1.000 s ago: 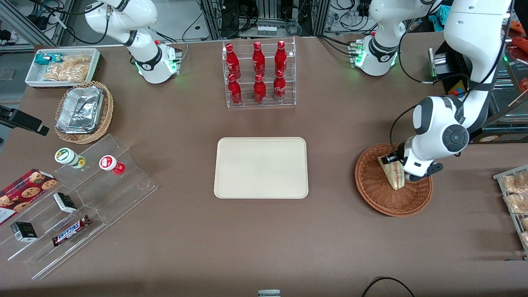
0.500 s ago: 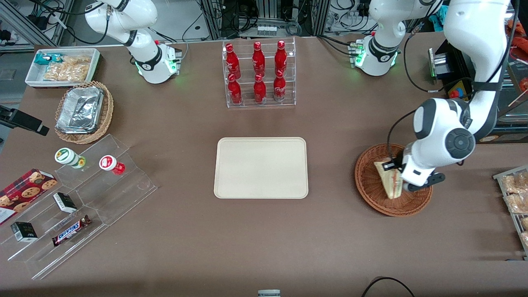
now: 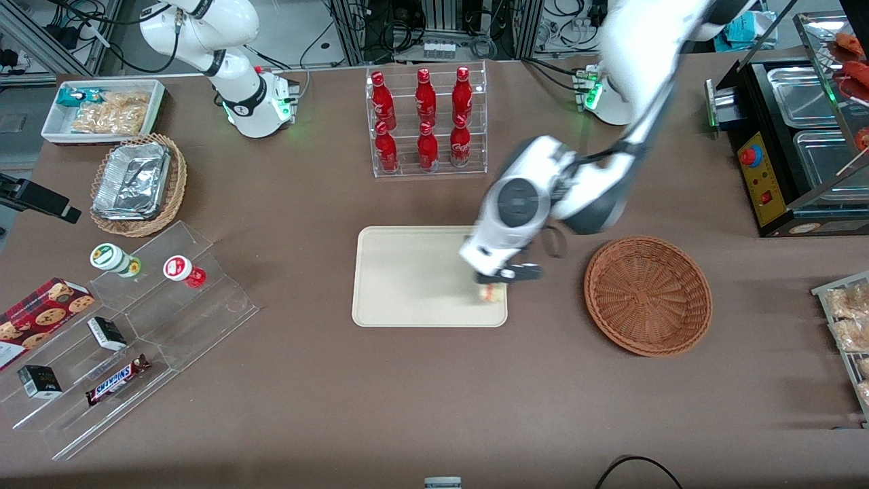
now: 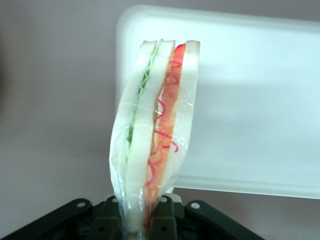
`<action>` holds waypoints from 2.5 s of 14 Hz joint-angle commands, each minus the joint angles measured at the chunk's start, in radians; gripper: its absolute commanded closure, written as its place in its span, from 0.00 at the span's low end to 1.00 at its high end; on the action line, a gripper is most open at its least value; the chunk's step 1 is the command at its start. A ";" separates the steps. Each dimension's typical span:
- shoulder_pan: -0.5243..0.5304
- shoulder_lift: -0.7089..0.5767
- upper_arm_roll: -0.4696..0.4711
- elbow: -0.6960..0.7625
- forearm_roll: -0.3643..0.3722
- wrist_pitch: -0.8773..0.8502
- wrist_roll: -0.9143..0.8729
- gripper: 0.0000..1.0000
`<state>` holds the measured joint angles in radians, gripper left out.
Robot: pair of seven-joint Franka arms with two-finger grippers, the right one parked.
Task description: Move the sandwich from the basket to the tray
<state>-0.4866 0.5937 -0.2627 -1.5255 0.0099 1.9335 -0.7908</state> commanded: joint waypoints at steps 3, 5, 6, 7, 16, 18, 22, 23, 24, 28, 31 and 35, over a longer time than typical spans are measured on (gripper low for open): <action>-0.099 0.181 0.020 0.177 0.050 0.025 -0.111 0.89; -0.106 0.193 0.020 0.177 0.050 0.096 -0.166 0.87; -0.107 0.193 0.019 0.177 0.050 0.097 -0.165 0.79; -0.104 0.190 0.020 0.177 0.050 0.097 -0.157 0.59; -0.015 -0.052 0.080 0.174 0.119 -0.129 -0.154 0.00; 0.040 -0.154 0.080 0.151 0.122 -0.267 -0.118 0.00; 0.245 -0.286 0.063 0.137 0.116 -0.462 0.215 0.00; 0.297 -0.316 0.051 0.134 0.117 -0.508 0.320 0.00; 0.340 -0.345 0.050 0.131 0.117 -0.557 0.410 0.00; 0.566 -0.475 -0.068 0.089 0.104 -0.631 0.616 0.00; 0.566 -0.592 -0.070 0.008 0.085 -0.622 0.613 0.00; 0.568 -0.603 -0.067 0.024 0.052 -0.648 0.613 0.00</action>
<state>0.0706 0.0042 -0.3333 -1.4860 0.0797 1.2967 -0.1849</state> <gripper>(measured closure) 0.000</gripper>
